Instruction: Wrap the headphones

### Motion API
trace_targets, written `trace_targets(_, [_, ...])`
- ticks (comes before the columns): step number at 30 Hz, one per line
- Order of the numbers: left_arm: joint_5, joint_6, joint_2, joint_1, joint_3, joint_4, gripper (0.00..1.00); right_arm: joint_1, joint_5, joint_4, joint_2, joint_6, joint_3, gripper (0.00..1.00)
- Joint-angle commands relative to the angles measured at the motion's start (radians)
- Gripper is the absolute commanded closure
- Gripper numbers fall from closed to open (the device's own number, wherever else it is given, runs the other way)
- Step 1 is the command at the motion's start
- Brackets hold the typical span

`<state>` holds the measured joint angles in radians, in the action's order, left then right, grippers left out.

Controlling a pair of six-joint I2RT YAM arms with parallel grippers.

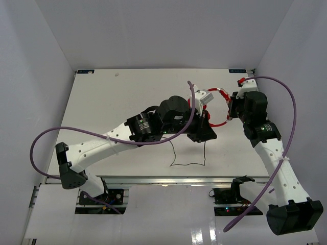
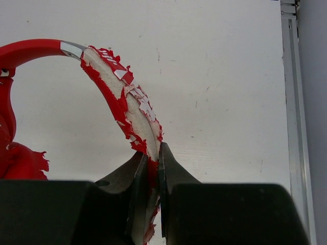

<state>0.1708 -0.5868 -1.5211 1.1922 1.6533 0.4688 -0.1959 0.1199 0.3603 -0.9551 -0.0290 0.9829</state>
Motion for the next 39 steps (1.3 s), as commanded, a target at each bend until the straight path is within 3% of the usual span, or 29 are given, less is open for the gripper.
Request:
trace_targets(1, [0.121,-0.017,-0.095,-0.019,0.143,0.177,1.0,-0.065,0.035,-0.126,-0.018,0.121,-0.003,0.92])
trace_targets(6, [0.164,0.001,-0.165,-0.028,0.266,0.232,1.0,-0.098,-0.078,-0.115,0.016,0.224,-0.041,0.92])
trace_targets(10, [0.175,0.005,-0.191,-0.053,0.343,0.27,1.0,-0.103,-0.257,-0.055,0.038,0.331,-0.07,0.92])
trace_targets(15, [0.195,0.015,-0.15,-0.115,0.323,0.291,1.0,-0.103,-0.377,-0.025,0.079,0.405,-0.09,0.92])
trace_targets(20, [0.352,0.011,-0.127,-0.214,0.283,0.309,1.0,-0.103,-0.466,0.011,0.086,0.451,-0.079,0.92])
trace_targets(24, [0.473,0.074,-0.153,-0.277,0.302,0.401,1.0,-0.103,-0.531,0.042,0.093,0.506,-0.068,0.92])
trace_targets(30, [0.531,0.175,-0.155,-0.303,0.285,0.553,1.0,-0.103,-0.63,0.088,0.106,0.592,-0.062,0.92])
trace_targets(35, [0.523,0.226,-0.131,-0.307,0.214,0.603,1.0,-0.105,-0.689,0.101,0.105,0.635,-0.052,0.92])
trace_targets(39, [0.423,0.256,-0.115,-0.31,0.185,0.652,1.0,-0.103,-0.707,0.113,0.11,0.651,-0.044,0.92])
